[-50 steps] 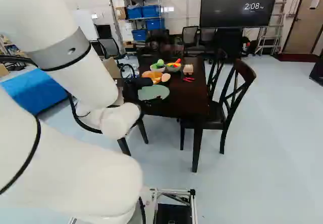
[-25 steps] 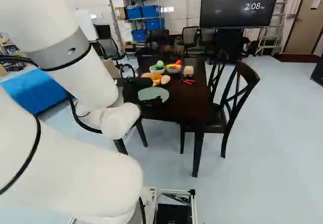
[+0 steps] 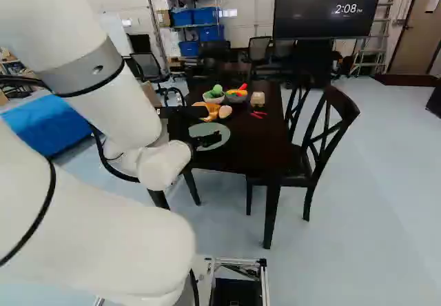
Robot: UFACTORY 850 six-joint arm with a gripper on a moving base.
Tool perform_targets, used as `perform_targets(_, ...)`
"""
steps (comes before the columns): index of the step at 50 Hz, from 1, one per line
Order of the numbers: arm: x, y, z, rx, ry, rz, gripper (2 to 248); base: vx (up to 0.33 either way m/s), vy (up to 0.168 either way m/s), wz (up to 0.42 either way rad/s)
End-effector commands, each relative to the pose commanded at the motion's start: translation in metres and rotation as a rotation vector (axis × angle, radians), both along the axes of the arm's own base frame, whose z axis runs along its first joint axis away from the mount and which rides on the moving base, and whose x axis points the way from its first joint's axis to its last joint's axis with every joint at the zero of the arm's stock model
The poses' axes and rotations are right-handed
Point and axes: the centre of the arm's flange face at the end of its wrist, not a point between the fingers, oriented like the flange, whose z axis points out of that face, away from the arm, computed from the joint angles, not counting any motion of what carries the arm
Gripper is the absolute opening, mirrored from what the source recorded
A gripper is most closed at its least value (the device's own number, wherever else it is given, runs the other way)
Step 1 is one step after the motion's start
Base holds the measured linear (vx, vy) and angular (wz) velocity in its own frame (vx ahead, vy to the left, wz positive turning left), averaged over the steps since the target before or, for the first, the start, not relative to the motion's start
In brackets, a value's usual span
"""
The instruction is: Move the croissant to the empty plate
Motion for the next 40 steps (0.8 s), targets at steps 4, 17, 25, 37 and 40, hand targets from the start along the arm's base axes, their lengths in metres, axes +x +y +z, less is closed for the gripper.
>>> perform_targets(4,0.0,0.0,0.0,0.0,0.0,0.0,247,0.077,0.002,0.0)
perform_targets(17,0.0,0.0,0.0,0.0,0.0,0.0,247,0.077,0.001,-0.002)
perform_targets(25,0.0,0.0,0.0,0.0,0.0,0.0,247,0.079,0.002,-0.007)
perform_targets(37,0.0,0.0,0.0,0.0,0.0,0.0,247,0.073,0.002,-0.002)
perform_targets(40,0.0,0.0,0.0,0.0,0.0,0.0,247,0.075,0.002,-0.001)
